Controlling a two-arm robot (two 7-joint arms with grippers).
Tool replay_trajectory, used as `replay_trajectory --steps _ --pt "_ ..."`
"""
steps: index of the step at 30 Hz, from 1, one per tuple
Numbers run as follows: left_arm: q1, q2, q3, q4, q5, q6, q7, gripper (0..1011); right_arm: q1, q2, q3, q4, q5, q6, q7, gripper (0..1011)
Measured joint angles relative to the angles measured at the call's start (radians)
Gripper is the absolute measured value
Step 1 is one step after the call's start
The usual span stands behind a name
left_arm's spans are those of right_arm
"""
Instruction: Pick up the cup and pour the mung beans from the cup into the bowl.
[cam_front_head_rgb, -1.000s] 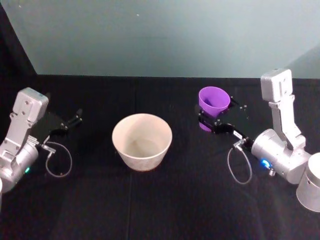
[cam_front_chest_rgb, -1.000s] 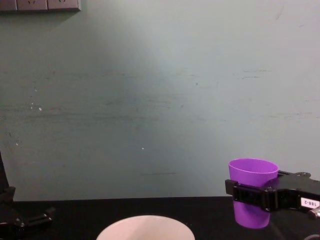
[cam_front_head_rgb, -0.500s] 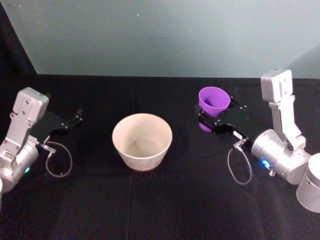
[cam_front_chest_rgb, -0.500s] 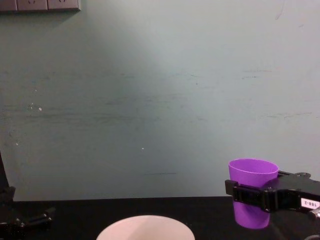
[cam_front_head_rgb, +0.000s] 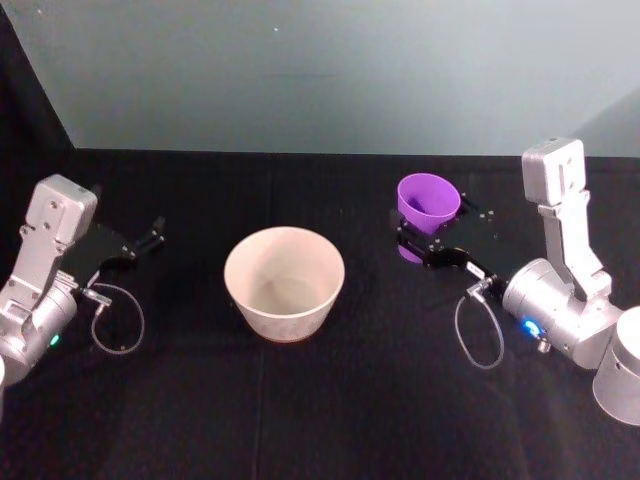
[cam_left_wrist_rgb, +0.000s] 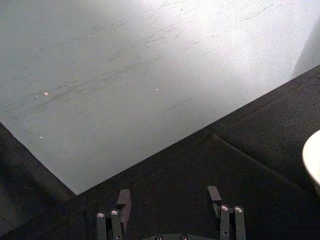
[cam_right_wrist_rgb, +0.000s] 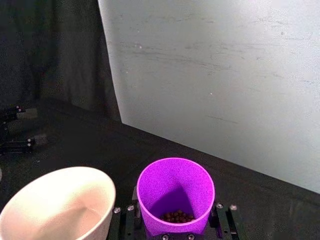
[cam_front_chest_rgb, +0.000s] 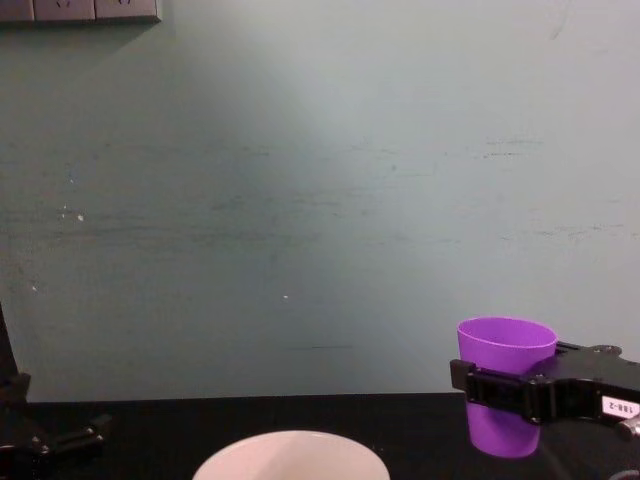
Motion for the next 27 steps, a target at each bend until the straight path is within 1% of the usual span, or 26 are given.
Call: replay_trajectory --steps 27 --pt "0.000 0.000 0.000 0.000 0.000 0.000 0.000 1000 0.000 0.000 0.000 0.000 0.000 0.000 0.000 730"
